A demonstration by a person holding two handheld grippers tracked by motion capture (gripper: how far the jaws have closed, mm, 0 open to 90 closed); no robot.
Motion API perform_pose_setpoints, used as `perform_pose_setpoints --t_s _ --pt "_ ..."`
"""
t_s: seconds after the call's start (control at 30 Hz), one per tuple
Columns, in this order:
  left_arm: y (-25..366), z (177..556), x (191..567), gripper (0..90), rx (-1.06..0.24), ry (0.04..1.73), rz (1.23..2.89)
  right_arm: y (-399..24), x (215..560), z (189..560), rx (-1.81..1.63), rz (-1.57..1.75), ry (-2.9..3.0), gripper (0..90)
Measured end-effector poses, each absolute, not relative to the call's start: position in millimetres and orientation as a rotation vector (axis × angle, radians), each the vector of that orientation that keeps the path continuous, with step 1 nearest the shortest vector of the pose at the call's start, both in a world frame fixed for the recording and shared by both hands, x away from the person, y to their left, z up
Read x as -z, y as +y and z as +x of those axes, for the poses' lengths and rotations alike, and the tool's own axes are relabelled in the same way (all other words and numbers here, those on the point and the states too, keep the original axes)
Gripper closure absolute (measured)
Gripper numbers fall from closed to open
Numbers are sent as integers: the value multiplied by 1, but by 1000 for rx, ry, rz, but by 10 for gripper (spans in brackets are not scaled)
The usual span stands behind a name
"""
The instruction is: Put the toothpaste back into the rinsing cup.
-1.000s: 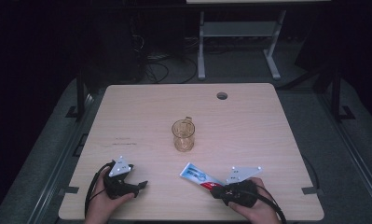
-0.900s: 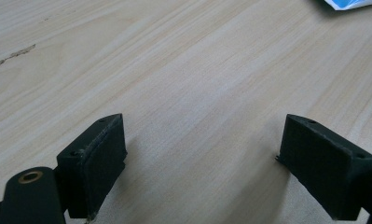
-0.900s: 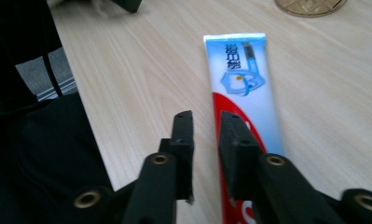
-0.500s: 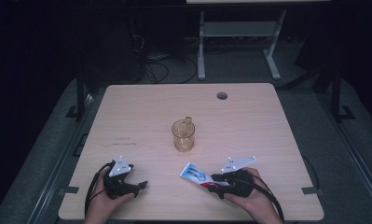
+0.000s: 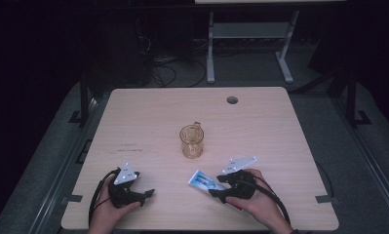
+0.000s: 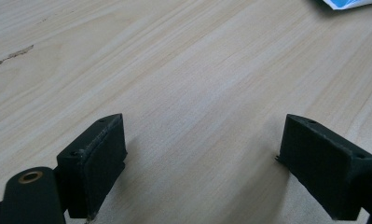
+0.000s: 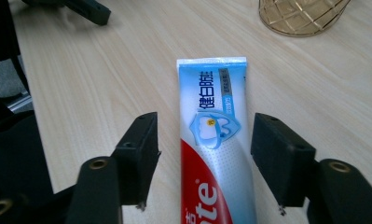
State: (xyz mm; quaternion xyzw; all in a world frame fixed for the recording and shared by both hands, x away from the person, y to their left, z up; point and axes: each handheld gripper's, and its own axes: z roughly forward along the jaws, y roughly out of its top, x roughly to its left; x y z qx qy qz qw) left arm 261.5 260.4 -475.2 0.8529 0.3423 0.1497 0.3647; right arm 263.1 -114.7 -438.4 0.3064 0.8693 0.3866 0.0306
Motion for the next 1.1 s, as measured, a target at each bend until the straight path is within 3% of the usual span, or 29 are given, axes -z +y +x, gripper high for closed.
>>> perform_pose_setpoints --t_s 0.27,1.1 --pt "260 261 475 131 -383 879 2195 -104 445 271 -1124 940 2714 361" --pt "260 261 475 131 -379 874 2195 -70 453 290 -863 881 2795 355"
